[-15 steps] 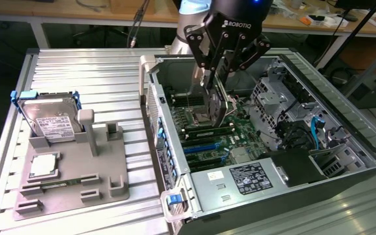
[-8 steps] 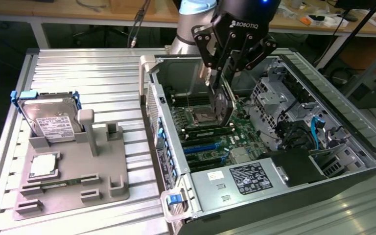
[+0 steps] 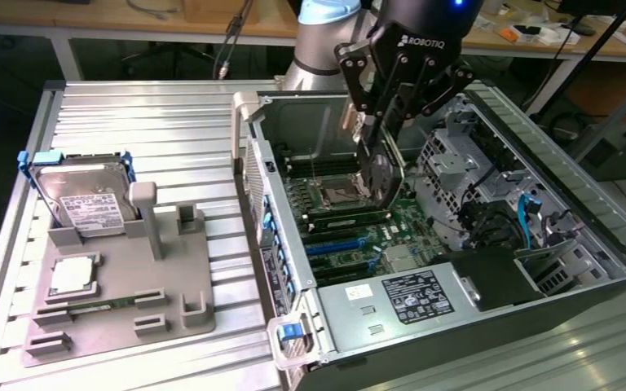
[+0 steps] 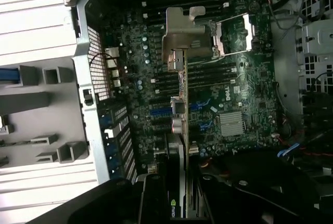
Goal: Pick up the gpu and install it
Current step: 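Pick up the gpu and move the gpu toward the slot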
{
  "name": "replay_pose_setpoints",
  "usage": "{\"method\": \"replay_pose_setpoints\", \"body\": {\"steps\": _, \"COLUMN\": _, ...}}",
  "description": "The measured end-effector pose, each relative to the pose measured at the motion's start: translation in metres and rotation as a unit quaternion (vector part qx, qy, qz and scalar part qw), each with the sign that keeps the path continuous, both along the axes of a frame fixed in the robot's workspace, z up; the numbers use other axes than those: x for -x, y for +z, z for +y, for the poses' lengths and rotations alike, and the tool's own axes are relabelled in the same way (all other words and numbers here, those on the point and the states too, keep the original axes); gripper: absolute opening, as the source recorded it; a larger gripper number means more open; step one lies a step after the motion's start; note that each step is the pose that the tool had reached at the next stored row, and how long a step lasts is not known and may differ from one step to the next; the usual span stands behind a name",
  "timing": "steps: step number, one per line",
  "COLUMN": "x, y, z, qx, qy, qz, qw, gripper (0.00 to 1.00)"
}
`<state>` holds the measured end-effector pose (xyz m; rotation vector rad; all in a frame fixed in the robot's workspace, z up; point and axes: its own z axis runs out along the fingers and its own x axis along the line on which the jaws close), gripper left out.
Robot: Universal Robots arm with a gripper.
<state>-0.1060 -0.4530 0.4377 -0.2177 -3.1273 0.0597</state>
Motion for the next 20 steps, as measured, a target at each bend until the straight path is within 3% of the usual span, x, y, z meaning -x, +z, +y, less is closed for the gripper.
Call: {"method": "replay_pose_setpoints", "body": {"steps": 20, "x": -0.042, "y": 0.0, "z": 0.0, "qx": 0.0, "qy": 0.0, "qz": 0.0, "qw": 1.0, "gripper": 0.27}}
